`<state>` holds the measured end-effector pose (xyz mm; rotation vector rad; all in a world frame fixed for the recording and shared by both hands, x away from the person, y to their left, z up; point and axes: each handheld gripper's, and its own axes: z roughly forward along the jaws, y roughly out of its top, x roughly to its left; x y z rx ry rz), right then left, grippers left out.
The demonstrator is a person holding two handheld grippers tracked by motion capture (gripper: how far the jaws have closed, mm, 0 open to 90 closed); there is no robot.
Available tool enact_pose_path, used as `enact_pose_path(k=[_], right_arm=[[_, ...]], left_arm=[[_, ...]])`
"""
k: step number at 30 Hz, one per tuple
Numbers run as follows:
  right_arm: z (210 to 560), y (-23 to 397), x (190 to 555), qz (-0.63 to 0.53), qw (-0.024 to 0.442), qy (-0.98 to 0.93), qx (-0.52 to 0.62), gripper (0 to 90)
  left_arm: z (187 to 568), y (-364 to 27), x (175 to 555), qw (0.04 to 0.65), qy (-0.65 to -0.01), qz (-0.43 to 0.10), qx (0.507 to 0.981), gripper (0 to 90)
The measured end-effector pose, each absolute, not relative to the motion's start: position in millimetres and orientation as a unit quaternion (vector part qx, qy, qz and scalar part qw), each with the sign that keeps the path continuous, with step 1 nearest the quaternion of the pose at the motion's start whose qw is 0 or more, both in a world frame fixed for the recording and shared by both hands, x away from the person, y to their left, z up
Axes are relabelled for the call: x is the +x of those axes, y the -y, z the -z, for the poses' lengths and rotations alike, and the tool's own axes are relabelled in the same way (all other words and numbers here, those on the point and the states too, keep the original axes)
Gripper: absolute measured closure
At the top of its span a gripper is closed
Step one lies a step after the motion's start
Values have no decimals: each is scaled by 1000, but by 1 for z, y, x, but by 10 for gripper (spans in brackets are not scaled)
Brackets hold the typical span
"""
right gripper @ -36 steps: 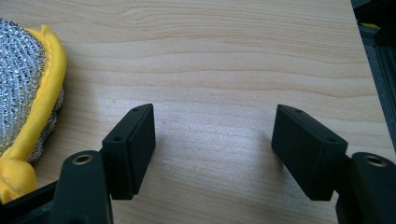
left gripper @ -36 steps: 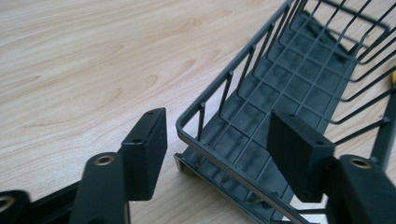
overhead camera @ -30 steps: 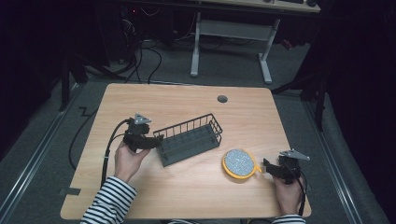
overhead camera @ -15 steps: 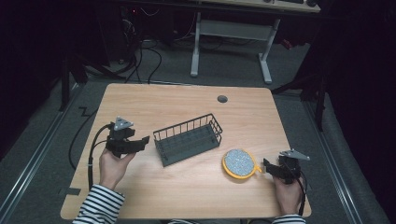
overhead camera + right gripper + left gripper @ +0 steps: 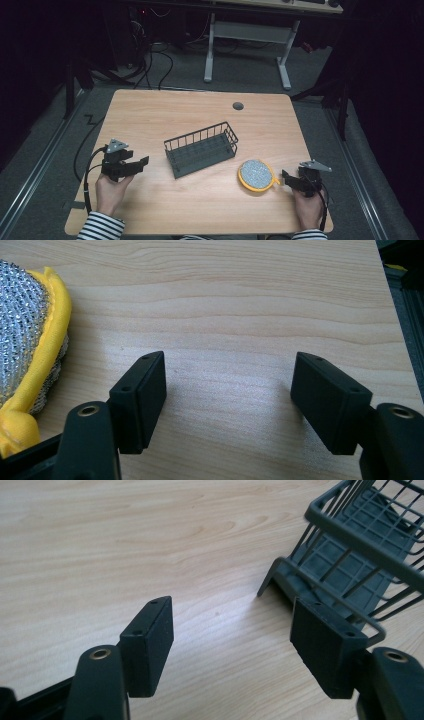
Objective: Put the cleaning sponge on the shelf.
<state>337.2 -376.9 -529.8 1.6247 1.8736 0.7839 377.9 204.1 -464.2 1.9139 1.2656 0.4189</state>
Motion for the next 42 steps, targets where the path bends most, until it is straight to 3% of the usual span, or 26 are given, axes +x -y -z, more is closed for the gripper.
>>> enact_pose_path(k=[25,42], right_arm=[[530,377,337,-290,267,-694,602,306],[530,376,337,-291,266,-694,602,306]], left_arm=[[515,-223,370,379,-544,-174,728,290],[530,-220,375,360,-555,-188,726,277]])
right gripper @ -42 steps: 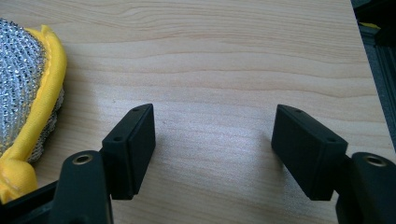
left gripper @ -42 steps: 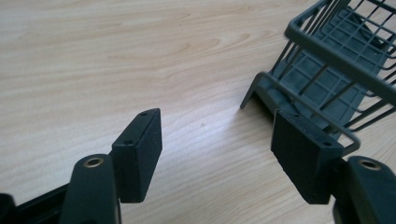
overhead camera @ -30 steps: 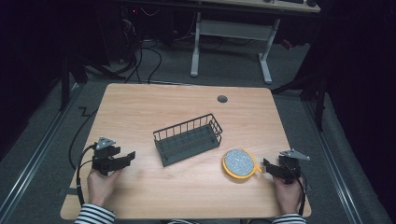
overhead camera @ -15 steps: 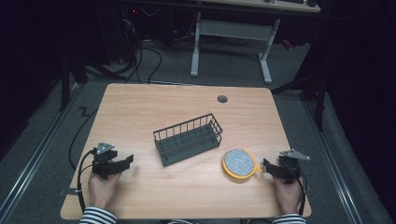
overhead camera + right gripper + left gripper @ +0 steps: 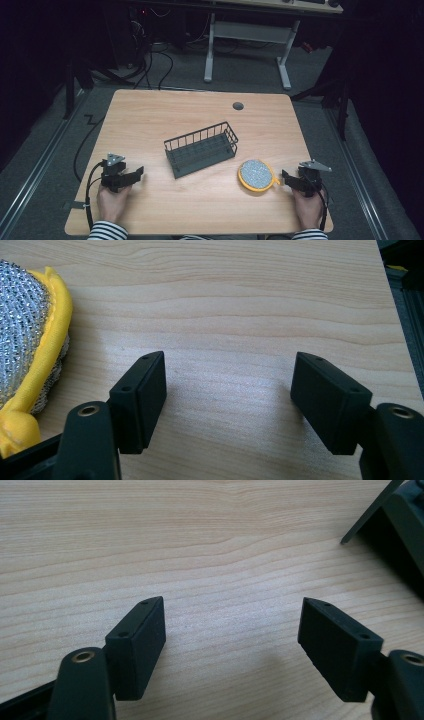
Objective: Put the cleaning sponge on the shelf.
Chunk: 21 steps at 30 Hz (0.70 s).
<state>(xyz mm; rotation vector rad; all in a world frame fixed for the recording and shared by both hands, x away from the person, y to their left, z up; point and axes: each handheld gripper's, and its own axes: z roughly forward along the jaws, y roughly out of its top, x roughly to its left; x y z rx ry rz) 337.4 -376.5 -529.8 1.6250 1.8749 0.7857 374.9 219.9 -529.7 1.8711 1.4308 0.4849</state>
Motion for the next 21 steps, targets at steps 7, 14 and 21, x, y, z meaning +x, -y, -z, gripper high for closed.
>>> enact_pose_path(k=[7,14,21], right_arm=[[530,376,338,-291,266,-695,601,307],[530,376,338,-290,267,-692,604,310],[530,376,338,-290,267,-692,605,310]], left_arm=[[533,-215,378,338,-548,-209,736,285],[537,-213,378,331,-538,-234,739,291],[537,-212,377,330,-540,-235,738,283]])
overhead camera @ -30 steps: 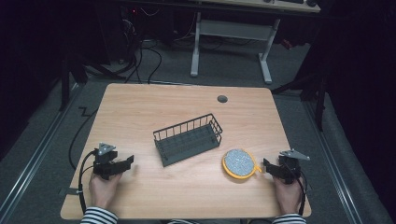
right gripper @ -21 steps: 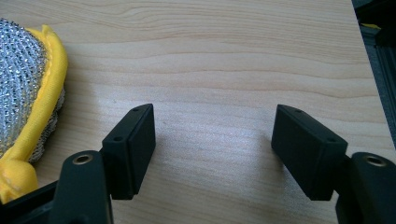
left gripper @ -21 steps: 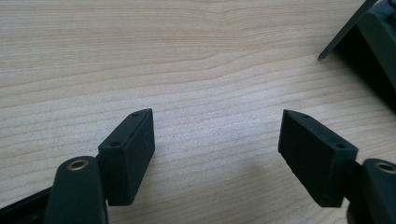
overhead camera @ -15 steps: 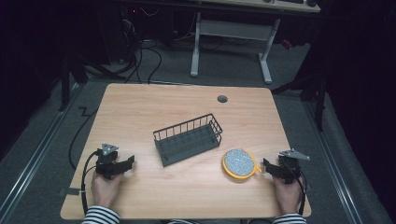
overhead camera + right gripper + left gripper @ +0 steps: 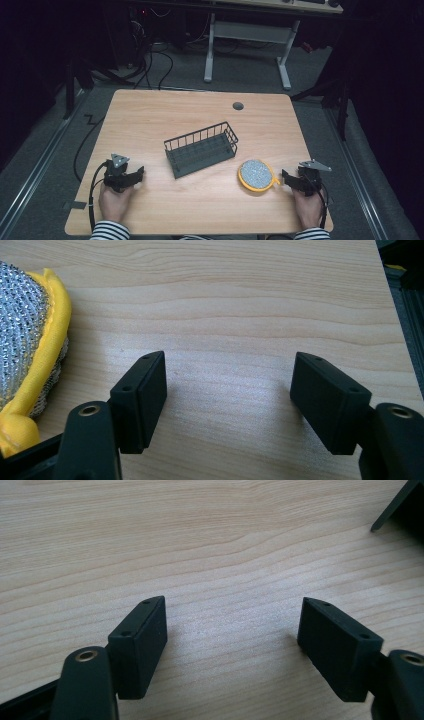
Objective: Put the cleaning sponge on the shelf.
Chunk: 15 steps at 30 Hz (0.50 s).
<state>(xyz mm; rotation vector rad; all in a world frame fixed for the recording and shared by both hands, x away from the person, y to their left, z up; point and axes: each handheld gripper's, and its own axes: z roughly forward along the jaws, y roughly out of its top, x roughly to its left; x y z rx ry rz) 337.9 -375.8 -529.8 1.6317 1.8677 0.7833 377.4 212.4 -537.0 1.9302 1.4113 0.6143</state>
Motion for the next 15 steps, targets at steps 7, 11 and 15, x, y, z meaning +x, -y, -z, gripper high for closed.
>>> enact_pose_path(k=[7,11,15], right_arm=[[524,370,335,-275,269,-708,593,387],[515,366,334,-292,257,-708,589,398],[505,360,332,-307,251,-713,579,409]], left_arm=[[537,-213,377,331,-540,-234,738,282],[537,-213,377,331,-540,-233,738,283],[537,-213,377,332,-541,-232,737,282]])
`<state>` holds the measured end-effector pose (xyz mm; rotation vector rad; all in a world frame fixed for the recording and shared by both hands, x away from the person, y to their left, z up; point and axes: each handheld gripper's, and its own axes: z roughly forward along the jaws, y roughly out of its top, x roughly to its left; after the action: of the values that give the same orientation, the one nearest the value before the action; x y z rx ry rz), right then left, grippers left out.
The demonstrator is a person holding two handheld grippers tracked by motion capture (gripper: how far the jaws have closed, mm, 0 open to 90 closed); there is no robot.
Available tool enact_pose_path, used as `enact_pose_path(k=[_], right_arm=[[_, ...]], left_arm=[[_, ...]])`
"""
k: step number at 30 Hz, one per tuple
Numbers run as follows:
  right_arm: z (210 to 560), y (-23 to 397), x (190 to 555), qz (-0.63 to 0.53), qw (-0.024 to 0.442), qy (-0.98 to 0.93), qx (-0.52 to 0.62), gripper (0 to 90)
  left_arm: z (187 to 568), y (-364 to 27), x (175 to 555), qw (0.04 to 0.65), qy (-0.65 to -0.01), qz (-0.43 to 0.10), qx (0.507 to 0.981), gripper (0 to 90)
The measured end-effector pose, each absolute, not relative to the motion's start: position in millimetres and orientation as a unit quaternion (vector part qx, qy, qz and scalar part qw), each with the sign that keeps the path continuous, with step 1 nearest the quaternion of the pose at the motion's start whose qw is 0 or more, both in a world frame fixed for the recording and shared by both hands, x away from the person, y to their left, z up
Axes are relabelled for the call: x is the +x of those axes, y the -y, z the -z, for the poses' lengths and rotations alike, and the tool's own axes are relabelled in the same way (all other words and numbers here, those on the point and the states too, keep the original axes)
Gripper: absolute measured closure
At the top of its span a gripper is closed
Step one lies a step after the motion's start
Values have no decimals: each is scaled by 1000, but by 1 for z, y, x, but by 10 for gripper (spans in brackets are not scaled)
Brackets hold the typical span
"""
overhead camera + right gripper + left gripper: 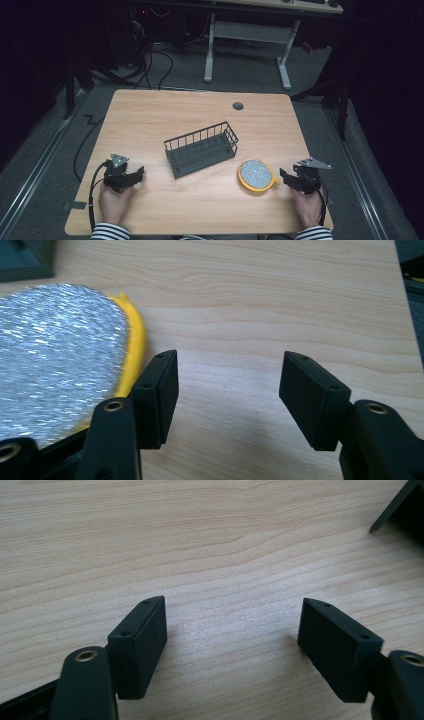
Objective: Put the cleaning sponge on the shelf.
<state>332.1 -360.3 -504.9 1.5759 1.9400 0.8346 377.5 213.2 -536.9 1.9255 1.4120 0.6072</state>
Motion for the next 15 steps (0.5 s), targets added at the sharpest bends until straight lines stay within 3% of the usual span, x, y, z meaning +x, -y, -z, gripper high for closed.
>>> enact_pose_path(k=[15], right_arm=[[491,334,341,-327,172,-751,548,392]], left_arm=[[537,-213,378,333,-539,-231,738,275]])
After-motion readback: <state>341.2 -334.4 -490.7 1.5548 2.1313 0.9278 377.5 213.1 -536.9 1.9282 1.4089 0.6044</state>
